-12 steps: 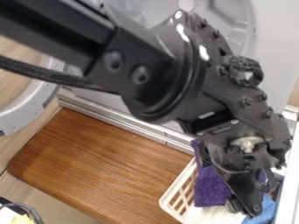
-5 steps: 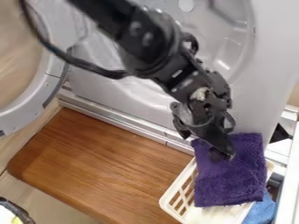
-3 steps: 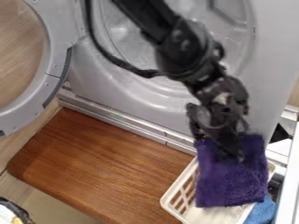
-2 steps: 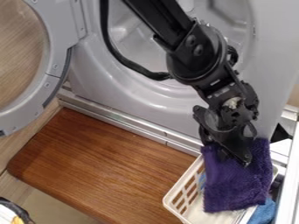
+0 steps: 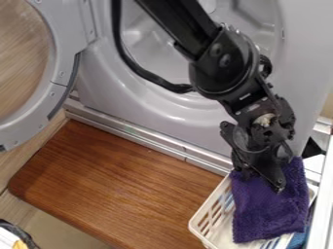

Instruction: Move the purple cloth from the basket to the washing machine

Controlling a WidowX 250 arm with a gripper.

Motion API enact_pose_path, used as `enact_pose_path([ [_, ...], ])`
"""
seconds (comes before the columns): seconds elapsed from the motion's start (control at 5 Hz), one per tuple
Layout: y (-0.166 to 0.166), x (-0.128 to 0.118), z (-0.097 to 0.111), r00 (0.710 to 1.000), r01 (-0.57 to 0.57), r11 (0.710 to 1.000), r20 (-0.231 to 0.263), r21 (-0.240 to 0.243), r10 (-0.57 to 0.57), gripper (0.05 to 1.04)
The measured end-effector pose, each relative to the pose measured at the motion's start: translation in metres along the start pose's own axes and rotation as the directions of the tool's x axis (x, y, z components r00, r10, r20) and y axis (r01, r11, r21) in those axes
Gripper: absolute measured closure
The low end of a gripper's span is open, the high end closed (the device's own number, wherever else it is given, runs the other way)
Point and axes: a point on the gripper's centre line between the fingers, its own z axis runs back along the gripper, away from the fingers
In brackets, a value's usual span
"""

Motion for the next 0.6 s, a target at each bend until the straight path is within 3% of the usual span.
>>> enact_pose_path([
  [0.2, 0.000, 0.000, 0.027, 0.999, 0.026, 0.999, 0.042, 0.038, -0.028, 1.009],
  [0.6, 0.013, -0.015, 0.085, 0.994, 0.040, 0.984, 0.098, 0.173, -0.057, 1.010],
])
